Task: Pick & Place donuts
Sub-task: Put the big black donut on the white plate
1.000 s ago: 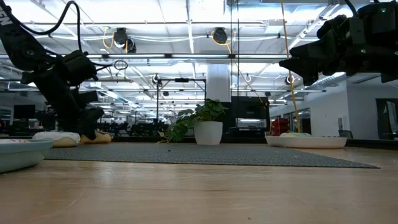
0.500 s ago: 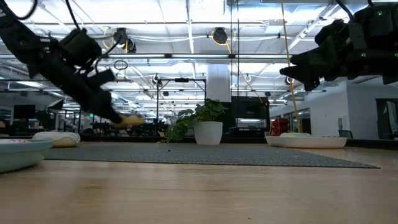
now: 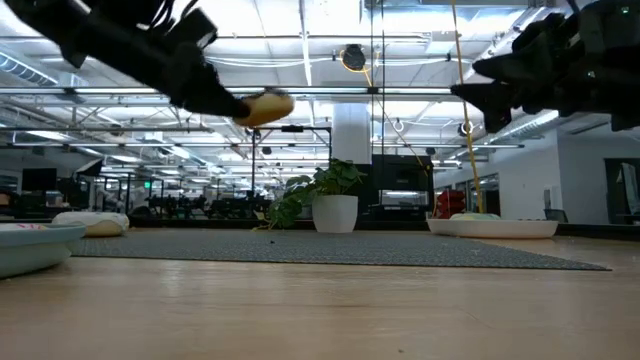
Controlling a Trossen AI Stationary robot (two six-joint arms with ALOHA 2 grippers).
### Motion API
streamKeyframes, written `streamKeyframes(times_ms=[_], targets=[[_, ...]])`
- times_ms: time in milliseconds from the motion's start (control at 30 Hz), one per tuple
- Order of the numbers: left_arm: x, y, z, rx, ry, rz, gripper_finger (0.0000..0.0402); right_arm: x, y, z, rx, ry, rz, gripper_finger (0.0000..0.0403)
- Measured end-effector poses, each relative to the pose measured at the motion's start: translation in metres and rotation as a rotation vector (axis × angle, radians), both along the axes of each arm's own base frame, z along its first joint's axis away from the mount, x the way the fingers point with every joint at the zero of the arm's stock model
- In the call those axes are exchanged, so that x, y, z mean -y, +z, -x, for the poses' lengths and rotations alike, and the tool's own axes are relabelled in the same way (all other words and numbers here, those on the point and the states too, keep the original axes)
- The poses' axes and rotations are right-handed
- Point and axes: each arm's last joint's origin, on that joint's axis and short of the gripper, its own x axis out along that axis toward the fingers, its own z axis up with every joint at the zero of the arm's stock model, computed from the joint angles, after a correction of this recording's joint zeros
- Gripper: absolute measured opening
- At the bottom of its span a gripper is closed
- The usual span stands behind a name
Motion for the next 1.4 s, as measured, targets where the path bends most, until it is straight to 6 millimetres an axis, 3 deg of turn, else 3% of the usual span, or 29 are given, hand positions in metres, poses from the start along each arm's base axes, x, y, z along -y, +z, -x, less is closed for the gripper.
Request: streamKeyframes(times_ms=[200, 433, 533, 1033, 1400], targets=[[0.021, 0.009, -0.035, -0.033, -0.094, -0.038, 0.009, -0.011, -0.001, -0.008, 0.016, -0.014, 0.035, 0.0212], [0.048, 0.014, -0.07, -0.087, -0.231, -0.179, 0.009, -0.025, -0.023, -0.021, -0.161, -0.058, 0.159, 0.0212], [0.055, 0.013, -0.078, -0.104, -0.269, -0.225, 0.009, -0.032, -0.019, -0.035, -0.173, -0.023, 0.218, 0.0212], [0.059, 0.007, -0.077, -0.173, -0.29, -0.218, 0.009, -0.059, -0.003, -0.111, -0.248, -0.173, 0.494, 0.0218], [0.056, 0.006, -0.077, -0.18, -0.278, -0.213, 0.009, -0.062, -0.007, -0.14, -0.224, -0.108, 0.427, 0.0309]])
